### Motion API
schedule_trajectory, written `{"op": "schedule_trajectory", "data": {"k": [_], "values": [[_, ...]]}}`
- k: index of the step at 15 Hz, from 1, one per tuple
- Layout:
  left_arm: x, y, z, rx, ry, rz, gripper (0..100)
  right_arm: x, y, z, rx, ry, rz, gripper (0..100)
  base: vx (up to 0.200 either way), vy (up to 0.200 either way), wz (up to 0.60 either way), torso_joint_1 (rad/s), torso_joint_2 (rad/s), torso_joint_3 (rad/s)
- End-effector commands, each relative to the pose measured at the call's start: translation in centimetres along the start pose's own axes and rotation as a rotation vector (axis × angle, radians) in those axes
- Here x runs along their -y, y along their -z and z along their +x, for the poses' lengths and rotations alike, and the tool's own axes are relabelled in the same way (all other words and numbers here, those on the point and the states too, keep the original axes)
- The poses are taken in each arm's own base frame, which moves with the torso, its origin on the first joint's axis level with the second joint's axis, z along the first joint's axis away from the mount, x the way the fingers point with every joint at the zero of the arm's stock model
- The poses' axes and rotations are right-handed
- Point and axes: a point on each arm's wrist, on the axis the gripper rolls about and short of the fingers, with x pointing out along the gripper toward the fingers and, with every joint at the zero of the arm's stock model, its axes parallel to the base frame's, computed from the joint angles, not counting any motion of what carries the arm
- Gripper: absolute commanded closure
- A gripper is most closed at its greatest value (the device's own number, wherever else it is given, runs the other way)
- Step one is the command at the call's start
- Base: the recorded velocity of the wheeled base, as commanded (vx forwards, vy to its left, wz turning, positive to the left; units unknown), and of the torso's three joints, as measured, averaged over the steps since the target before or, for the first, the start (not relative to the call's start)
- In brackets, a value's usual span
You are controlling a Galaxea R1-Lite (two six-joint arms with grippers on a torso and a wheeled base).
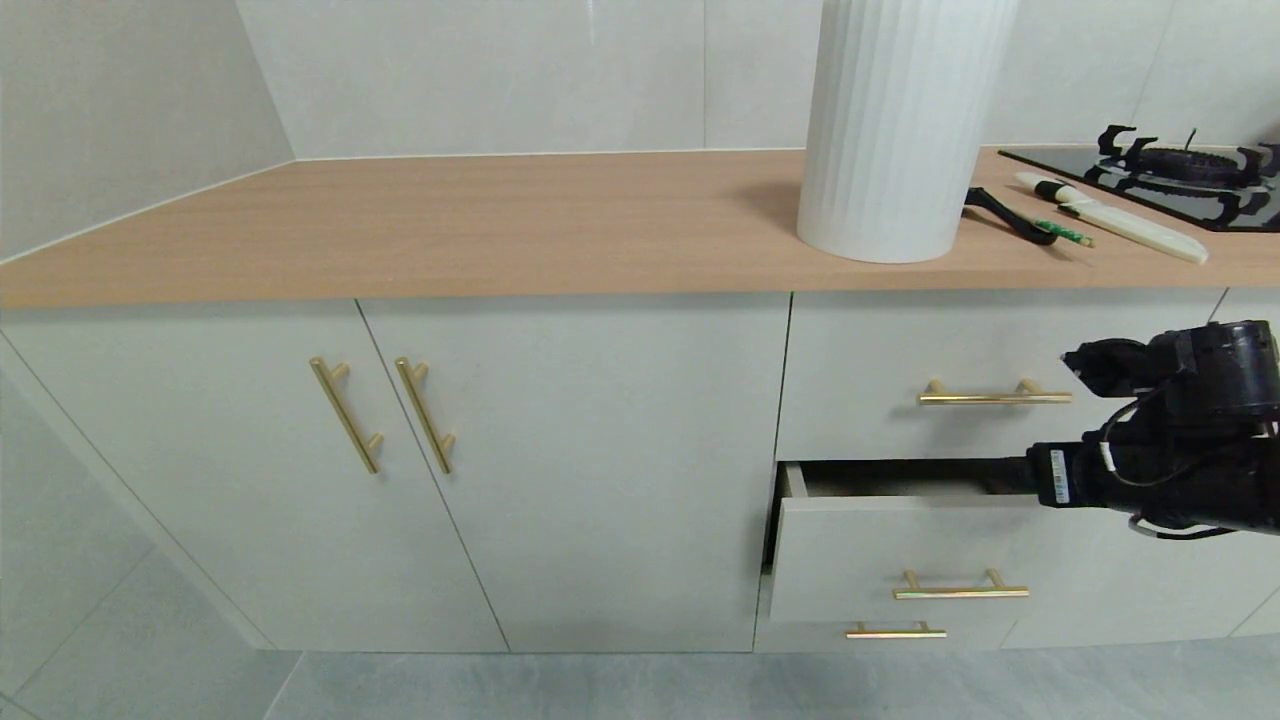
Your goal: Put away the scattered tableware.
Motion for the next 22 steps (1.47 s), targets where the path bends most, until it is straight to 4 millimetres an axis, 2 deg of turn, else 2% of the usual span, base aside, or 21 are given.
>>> {"op": "schedule_trajectory", "data": {"k": [1, 6, 12, 16, 22], "values": [[0.0, 0.0, 0.0, 0.000, -0.001, 0.000, 0, -0.4, 1.8, 2.7, -0.049, -0.003, -0.005, 0, 0.000, 0.000, 0.00, 0.000, 0.00, 0.000], [0.0, 0.0, 0.0, 0.000, 0.000, 0.000, 0, -0.4, 3.2, 6.6, -0.029, 0.073, -0.007, 0, 0.000, 0.000, 0.00, 0.000, 0.00, 0.000], [0.0, 0.0, 0.0, 0.000, -0.001, 0.000, 0, -0.3, 4.0, 8.4, 0.051, 0.082, -0.001, 0, 0.000, 0.000, 0.00, 0.000, 0.00, 0.000], [0.0, 0.0, 0.0, 0.000, -0.001, 0.000, 0, -0.3, 4.2, 8.2, 0.059, 0.097, -0.002, 0, 0.000, 0.000, 0.00, 0.000, 0.00, 0.000], [0.0, 0.0, 0.0, 0.000, 0.000, 0.000, 0, -0.2, 4.2, 6.6, -0.003, 0.094, -0.021, 0, 0.000, 0.000, 0.00, 0.000, 0.00, 0.000]]}}
